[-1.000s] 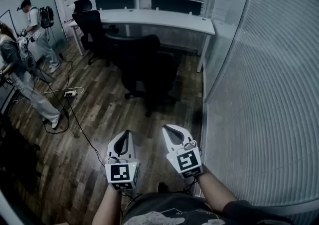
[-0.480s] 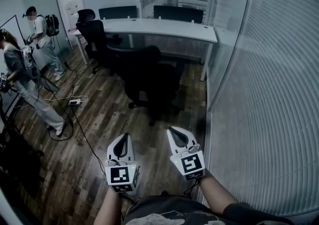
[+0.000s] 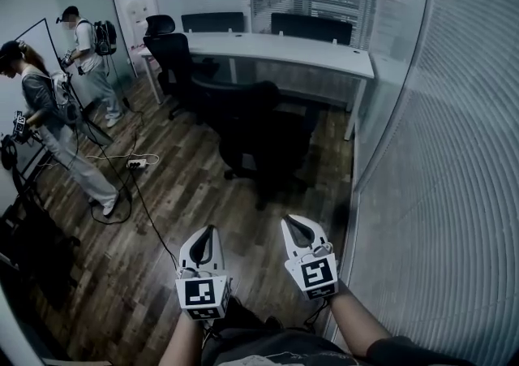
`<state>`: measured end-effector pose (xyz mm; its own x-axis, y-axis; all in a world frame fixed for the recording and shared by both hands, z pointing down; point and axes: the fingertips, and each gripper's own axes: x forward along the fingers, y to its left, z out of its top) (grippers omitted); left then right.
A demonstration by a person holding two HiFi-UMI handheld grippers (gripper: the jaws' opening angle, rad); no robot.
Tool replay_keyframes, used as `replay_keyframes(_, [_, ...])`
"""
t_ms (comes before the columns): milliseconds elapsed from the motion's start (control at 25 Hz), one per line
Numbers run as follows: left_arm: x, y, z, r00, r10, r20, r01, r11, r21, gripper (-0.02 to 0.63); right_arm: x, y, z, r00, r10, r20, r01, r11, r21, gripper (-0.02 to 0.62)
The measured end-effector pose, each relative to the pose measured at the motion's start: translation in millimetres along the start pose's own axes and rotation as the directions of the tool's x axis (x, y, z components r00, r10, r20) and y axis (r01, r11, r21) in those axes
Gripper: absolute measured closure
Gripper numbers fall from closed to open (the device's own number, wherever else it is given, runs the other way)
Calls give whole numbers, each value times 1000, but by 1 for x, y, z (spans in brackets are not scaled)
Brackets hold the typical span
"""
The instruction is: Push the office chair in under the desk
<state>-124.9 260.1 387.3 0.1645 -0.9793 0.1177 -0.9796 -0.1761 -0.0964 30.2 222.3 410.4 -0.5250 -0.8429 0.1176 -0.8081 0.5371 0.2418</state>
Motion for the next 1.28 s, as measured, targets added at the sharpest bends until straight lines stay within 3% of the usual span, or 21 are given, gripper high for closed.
replay_keyframes(240, [16,19,-6,1000,25,-6,-25,1000,4,591,21,8,-7,999,20,24,-20,1000,-25,571])
replay_keyframes(600, [75,26,-3,996,-82,33,82,997,11,591,62,-18,-11,999,-34,-36,34,999,-4,571])
replay_keyframes(1000, [170,102,0,996,-77,37,76,997,22,591,173,-37,-10,998,-45,-51,44,999,-25,571])
replay_keyframes(1280, [249,147,-4,994,-110,14,109,994,18,591,244,-65,-6,990,-111,-90,106,992,-62,571])
